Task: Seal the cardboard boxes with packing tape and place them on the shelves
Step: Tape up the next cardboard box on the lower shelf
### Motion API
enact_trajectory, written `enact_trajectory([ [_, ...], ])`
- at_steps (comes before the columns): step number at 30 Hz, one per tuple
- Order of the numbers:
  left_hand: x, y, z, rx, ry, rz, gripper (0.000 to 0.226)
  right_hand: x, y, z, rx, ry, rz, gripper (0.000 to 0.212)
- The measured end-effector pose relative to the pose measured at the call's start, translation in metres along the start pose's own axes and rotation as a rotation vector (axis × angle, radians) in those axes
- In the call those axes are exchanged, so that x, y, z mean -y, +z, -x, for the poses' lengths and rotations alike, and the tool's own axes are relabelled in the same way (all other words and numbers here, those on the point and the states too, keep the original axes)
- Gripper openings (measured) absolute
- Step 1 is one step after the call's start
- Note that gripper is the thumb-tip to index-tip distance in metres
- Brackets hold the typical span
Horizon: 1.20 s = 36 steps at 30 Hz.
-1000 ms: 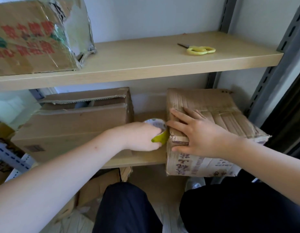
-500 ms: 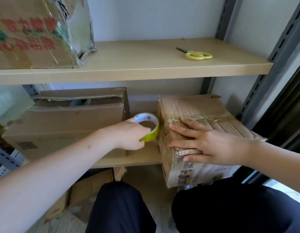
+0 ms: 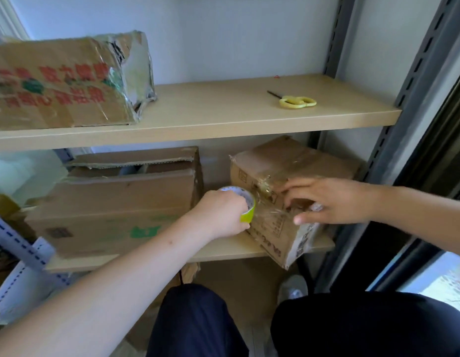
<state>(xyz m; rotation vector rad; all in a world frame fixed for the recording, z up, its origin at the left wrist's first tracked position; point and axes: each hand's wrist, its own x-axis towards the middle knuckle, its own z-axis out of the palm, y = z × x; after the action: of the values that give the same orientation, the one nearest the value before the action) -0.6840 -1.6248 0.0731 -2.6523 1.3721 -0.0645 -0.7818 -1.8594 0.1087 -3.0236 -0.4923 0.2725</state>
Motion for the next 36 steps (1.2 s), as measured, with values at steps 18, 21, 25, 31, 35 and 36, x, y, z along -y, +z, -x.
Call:
enact_trajectory([
  [18, 0.040, 0.004, -0.007, 0.092, 0.165, -0.037, 0.031, -0.041, 0.037, -0.002, 0.055, 0.230, 0.048, 0.105],
  [21, 0.047, 0.008, -0.010, 0.032, 0.043, -0.221, 0.040, -0.044, 0.037, 0.001, 0.042, 0.211, 0.081, 0.095],
  [25, 0.053, 0.006, -0.031, -0.140, -0.129, -0.347, 0.054, -0.052, 0.036, 0.005, 0.033, 0.140, 0.126, 0.086],
  [31, 0.064, 0.015, -0.023, 0.019, 0.020, -0.248, 0.032, -0.062, 0.041, 0.017, 0.041, 0.061, 0.078, 0.079],
  [35, 0.062, 0.015, -0.048, 0.045, -0.130, -0.176, 0.050, -0.067, 0.046, 0.016, 0.033, 0.028, 0.039, 0.078],
  [36, 0.058, 0.011, -0.054, 0.047, -0.115, -0.173, 0.043, -0.067, 0.045, 0.017, 0.033, 0.022, 0.021, 0.078],
])
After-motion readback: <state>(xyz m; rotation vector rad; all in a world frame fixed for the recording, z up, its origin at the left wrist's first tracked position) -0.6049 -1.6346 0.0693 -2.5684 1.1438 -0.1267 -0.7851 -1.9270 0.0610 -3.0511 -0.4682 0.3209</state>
